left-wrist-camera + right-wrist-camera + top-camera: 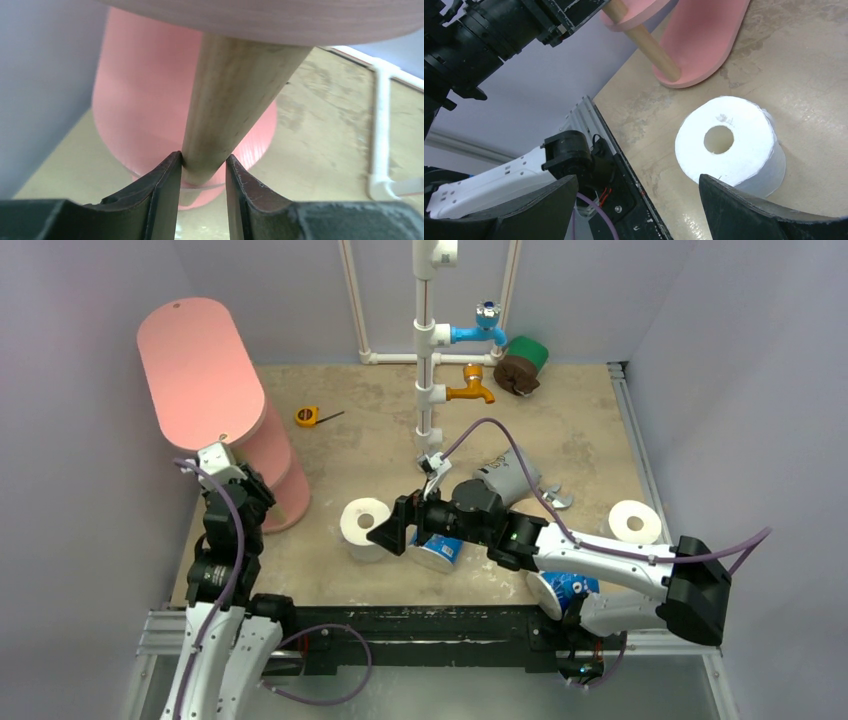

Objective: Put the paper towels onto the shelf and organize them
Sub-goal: Adjust the shelf at the center of the board.

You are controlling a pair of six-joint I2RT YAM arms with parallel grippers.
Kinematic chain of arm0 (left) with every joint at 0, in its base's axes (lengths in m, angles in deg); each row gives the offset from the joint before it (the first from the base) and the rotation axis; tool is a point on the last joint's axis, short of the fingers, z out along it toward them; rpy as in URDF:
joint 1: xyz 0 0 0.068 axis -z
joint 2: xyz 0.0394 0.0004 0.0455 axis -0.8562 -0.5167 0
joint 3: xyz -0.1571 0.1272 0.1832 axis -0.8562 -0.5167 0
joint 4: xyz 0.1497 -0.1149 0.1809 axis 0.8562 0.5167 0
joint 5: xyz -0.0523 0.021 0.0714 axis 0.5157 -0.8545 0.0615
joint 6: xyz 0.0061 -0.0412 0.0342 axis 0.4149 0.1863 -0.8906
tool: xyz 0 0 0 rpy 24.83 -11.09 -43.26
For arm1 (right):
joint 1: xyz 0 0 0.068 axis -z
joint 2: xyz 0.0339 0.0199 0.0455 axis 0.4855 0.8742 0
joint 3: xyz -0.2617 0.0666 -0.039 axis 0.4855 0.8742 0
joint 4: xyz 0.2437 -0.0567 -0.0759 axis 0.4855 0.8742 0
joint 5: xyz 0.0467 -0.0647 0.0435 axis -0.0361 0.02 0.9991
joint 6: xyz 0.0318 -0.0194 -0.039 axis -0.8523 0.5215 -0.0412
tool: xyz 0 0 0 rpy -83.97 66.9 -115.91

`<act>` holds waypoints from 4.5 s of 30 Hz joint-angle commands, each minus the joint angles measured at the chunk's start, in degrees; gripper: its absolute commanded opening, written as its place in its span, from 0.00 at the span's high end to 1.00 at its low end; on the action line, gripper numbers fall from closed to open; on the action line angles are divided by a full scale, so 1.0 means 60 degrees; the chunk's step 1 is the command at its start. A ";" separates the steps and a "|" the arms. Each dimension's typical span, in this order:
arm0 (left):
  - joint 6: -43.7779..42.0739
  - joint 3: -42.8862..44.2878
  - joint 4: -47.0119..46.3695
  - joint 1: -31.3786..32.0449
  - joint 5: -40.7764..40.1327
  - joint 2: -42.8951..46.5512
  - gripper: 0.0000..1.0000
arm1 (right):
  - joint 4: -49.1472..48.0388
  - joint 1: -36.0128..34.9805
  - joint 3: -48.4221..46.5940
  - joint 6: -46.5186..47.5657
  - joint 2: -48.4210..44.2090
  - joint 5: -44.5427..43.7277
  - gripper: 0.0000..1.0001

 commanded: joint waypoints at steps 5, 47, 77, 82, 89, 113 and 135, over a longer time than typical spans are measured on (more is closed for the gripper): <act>0.1392 -0.0251 -0.2013 0.1488 0.0620 -0.0829 1.00 | 0.0394 -0.0013 -0.0465 0.0556 -0.0259 -0.0599 0.07; 0.0140 -0.0383 -0.3951 0.3962 -0.1627 -0.2155 0.44 | 0.1185 -0.0017 0.0392 0.1671 -0.1613 -0.1054 0.07; -0.1983 -0.0828 -1.0902 0.3406 0.0817 -0.6303 0.76 | 0.1635 -0.0017 0.1001 0.1727 -0.2630 -0.1313 0.07; -0.2272 -0.0695 -1.1902 0.3561 0.1002 -0.6816 1.00 | 0.1551 -0.0017 0.1112 0.1727 -0.2590 -0.1305 0.07; -0.2335 -0.0103 -1.2990 0.3783 0.1164 -0.7720 1.00 | 0.1531 -0.0018 0.1175 0.1729 -0.2580 -0.1279 0.07; -0.2447 0.3521 -1.4750 0.5289 0.0124 -1.1860 1.00 | 0.2520 -0.0017 0.0918 0.1930 -0.3354 -0.1634 0.07; -0.2485 0.4417 -1.4474 0.5535 -0.0461 -1.2600 0.62 | 0.2828 -0.0017 0.1018 0.1953 -0.3700 -0.2047 0.07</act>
